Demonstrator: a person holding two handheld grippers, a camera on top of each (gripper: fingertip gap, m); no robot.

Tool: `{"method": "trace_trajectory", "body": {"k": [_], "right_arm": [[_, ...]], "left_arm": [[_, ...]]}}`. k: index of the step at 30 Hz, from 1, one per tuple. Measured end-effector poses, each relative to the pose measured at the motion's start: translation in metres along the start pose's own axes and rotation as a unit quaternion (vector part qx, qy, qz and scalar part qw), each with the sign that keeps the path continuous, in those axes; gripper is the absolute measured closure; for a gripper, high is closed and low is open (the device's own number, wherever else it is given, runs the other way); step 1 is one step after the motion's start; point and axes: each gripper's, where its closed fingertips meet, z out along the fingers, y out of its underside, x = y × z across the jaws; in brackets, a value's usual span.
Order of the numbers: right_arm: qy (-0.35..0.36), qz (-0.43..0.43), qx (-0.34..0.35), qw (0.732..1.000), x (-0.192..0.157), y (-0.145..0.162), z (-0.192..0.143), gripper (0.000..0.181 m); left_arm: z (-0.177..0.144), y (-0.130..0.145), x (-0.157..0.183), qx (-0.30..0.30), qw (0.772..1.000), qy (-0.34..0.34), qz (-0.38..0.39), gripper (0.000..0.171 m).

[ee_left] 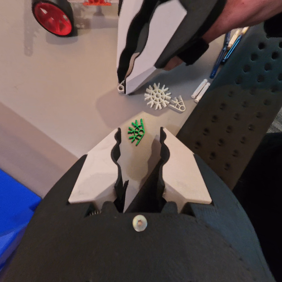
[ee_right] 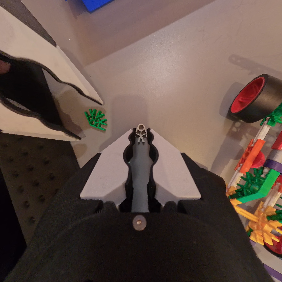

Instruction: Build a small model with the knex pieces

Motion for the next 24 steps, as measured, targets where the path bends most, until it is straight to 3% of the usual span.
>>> {"method": "trace_trajectory", "body": {"k": [2, 4, 10, 12, 15, 19, 21, 22, 24], "right_arm": [[-0.002, -0.001, 0.001, 1.0, -0.001, 0.0, 0.002, 0.169], [-0.003, -0.001, 0.002, 1.0, -0.002, -0.001, 0.002, 0.169], [-0.005, -0.005, 0.029, 1.0, -0.005, -0.018, -0.009, 0.17], [-0.009, -0.017, 0.065, 0.998, -0.01, -0.047, -0.023, 0.17], [-0.016, -0.055, 0.134, 0.989, -0.019, -0.12, -0.042, 0.169], [-0.023, -0.116, 0.186, 0.975, -0.034, -0.222, -0.035, 0.168], [-0.029, -0.112, 0.162, 0.98, -0.033, -0.243, -0.011, 0.147], [-0.036, -0.107, 0.15, 0.982, -0.032, -0.245, -0.003, 0.144], [-0.029, -0.102, 0.148, 0.983, -0.027, -0.237, -0.004, 0.142]], "left_arm": [[0.01, 0.009, -0.001, -0.026, 1.0, -0.007, 0.015, 0.131], [0.013, 0.007, -0.004, -0.023, 0.999, -0.016, 0.019, 0.15], [0.002, -0.003, -0.005, 0.016, 0.999, -0.028, 0.004, 0.151], [-0.031, -0.024, -0.013, 0.062, 0.996, -0.058, -0.003, 0.151], [-0.096, -0.043, -0.054, 0.102, 0.984, -0.144, -0.007, 0.152], [-0.151, -0.021, -0.142, 0.092, 0.963, -0.248, -0.059, 0.151], [-0.152, -0.002, -0.173, 0.08, 0.959, -0.257, -0.089, 0.149], [-0.151, 0.01, -0.185, 0.067, 0.956, -0.264, -0.114, 0.133], [-0.155, 0.015, -0.184, 0.084, 0.952, -0.266, -0.125, 0.13]]}}
